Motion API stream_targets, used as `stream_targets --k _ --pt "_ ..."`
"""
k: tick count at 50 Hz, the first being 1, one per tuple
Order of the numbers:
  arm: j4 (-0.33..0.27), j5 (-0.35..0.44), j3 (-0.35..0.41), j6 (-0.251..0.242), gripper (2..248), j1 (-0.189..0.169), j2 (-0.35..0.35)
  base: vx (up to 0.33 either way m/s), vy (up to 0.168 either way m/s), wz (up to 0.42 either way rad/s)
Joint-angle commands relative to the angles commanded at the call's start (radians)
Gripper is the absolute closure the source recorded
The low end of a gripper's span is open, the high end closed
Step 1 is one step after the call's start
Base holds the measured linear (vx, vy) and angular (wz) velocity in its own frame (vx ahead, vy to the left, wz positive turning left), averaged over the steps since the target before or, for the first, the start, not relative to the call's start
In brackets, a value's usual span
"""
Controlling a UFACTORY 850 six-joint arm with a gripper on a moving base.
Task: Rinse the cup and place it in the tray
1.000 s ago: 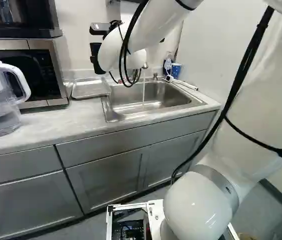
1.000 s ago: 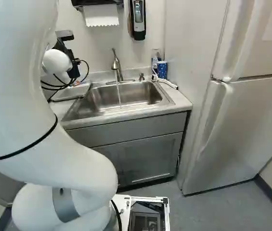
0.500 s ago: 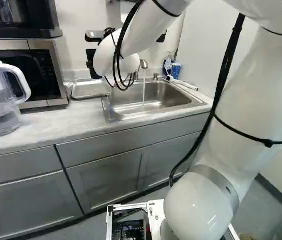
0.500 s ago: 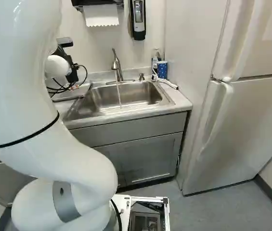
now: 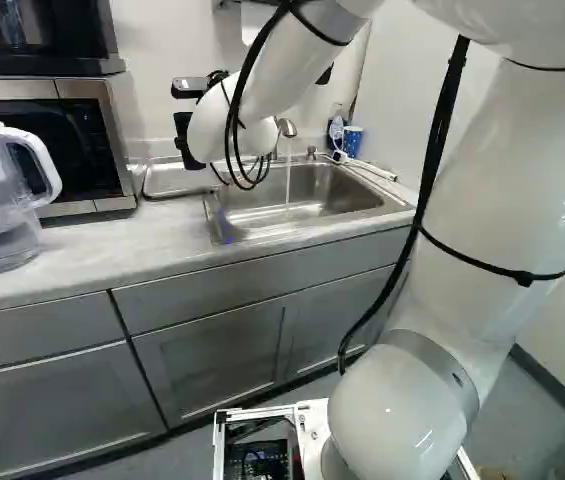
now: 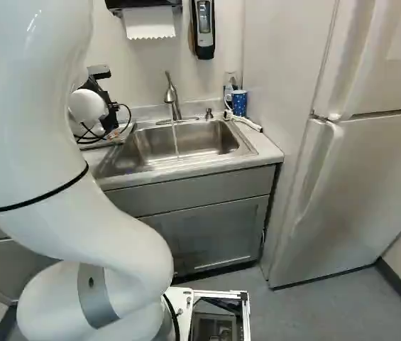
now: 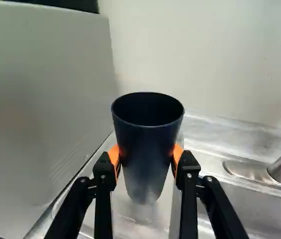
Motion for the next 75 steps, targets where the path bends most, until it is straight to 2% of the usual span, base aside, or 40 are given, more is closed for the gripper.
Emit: stream_targets --k 32,33,37,38,42,43,47,48,75 --pt "0.000 0.000 0.013 0.000 128 0.000 -0.040 0.000 0.000 0.000" --pt "0.000 0.000 0.013 0.000 103 0.000 -0.040 0.000 0.000 0.000" --pt "0.000 0.000 0.013 0.000 103 0.000 -0.040 0.000 0.000 0.000" --pt "0.000 0.000 0.013 0.000 69 0.000 -0.040 0.000 0.000 0.000" --pt "0.000 0.000 0.013 0.000 69 0.000 -0.040 0.000 0.000 0.000" --pt "0.000 0.000 0.013 0.000 33 0.000 -0.040 0.000 0.000 0.000" --pt "0.000 0.000 0.013 0.000 33 0.000 -0.040 0.000 0.000 0.000" --pt "0.000 0.000 0.013 0.000 3 0.000 -0.040 0.000 0.000 0.000" --pt "0.000 0.000 0.013 0.000 3 0.000 -0.040 0.000 0.000 0.000"
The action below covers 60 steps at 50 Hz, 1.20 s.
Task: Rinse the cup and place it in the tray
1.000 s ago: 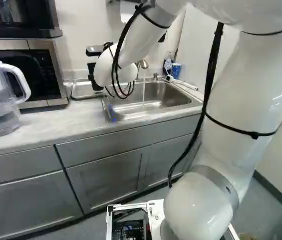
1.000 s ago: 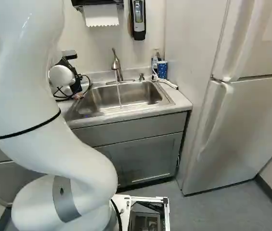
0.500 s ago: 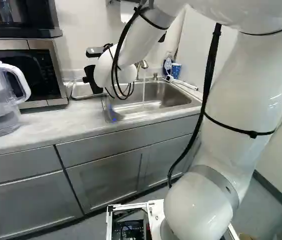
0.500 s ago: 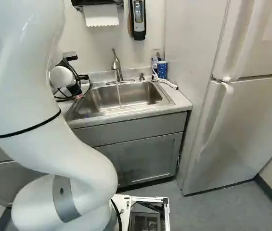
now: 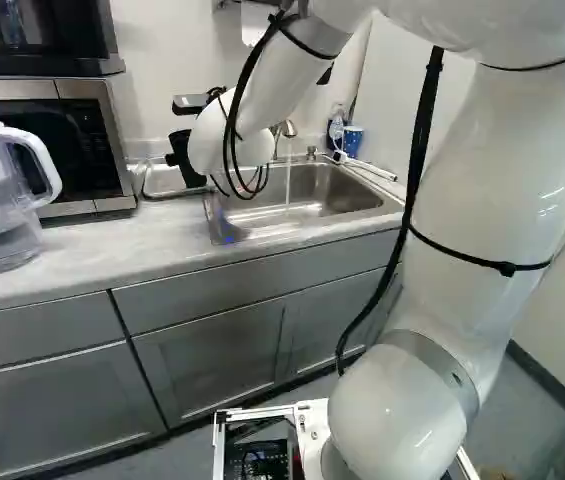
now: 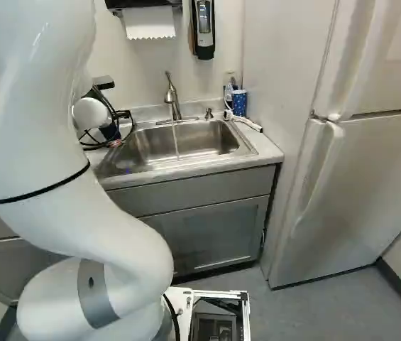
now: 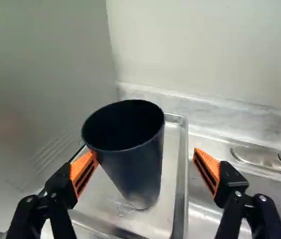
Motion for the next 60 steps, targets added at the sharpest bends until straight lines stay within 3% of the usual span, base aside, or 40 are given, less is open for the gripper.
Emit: stream_targets --k 60 --pt "0.000 0.000 -0.027 0.000 3 0.000 0.071 0.000 0.000 0.000"
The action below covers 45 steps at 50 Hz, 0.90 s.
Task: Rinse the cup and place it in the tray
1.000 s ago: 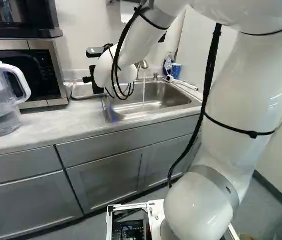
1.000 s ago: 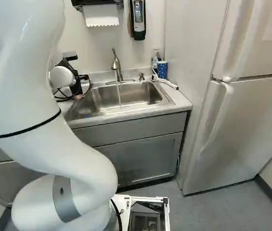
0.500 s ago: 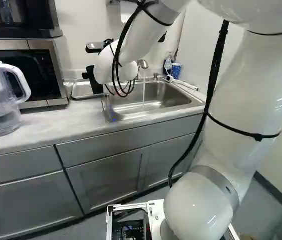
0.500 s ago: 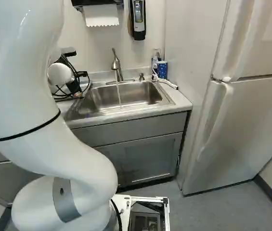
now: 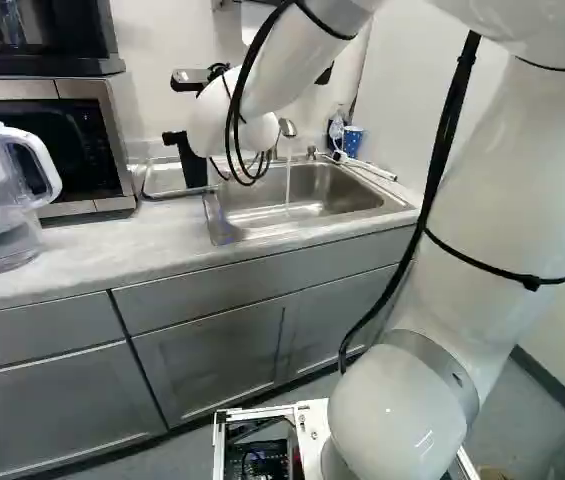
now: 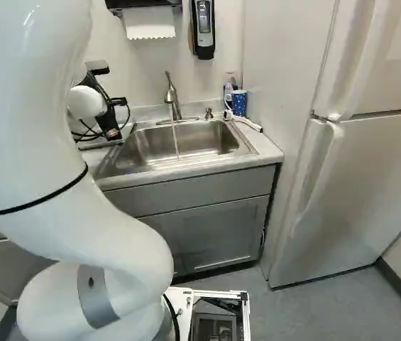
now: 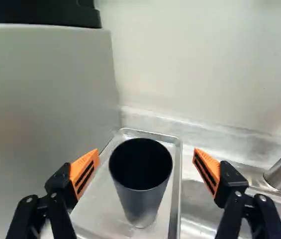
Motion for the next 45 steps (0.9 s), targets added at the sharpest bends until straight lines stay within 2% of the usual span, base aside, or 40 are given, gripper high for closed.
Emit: stream_targets --k 31,45 --pt "0.000 0.000 -0.027 0.000 3 -0.001 0.039 0.000 0.000 0.000" --pt "0.000 0.000 -0.005 0.000 3 -0.024 0.090 0.000 0.000 0.000"
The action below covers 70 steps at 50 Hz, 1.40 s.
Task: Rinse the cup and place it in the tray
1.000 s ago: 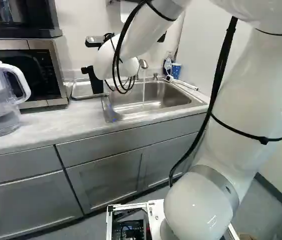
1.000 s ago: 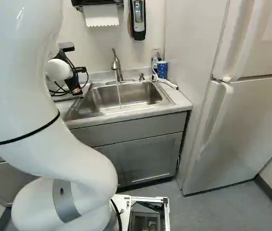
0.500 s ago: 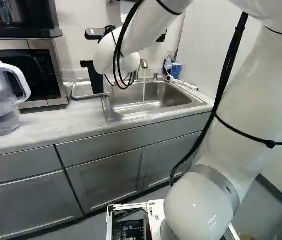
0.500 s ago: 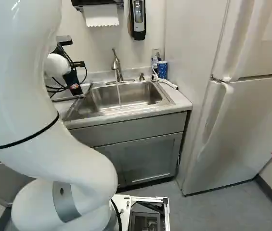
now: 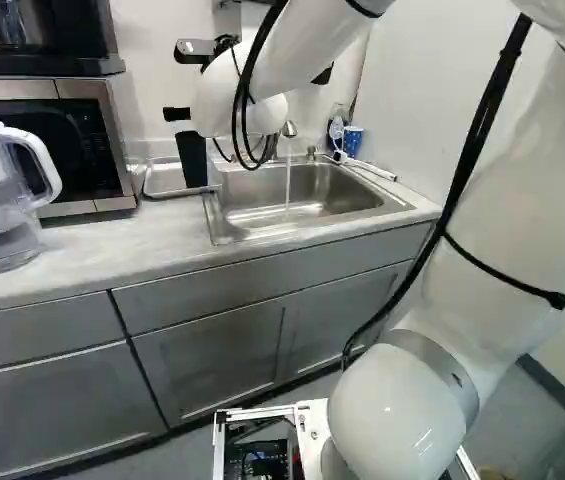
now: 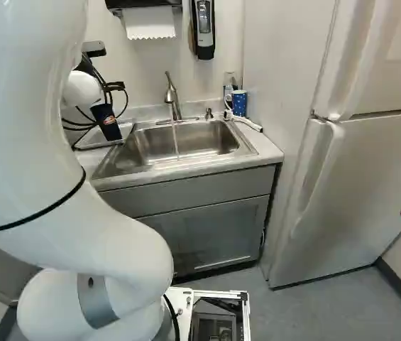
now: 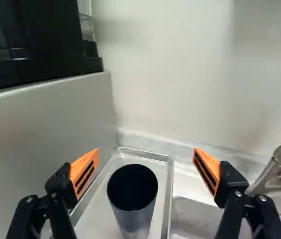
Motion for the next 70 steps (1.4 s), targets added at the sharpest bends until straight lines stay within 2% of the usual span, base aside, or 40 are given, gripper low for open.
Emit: stream_targets --k 21,43,55,70 --pt "0.000 0.000 0.036 0.000 3 -0.052 0.083 0.000 0.000 0.000" --pt "0.000 0.000 0.074 0.000 3 -0.117 0.124 0.000 0.000 0.000" --pt "0.000 0.000 0.075 0.000 3 -0.154 0.131 0.000 0.000 0.000" --pt "0.000 0.000 0.014 0.000 3 -0.193 0.097 0.000 0.000 0.000"
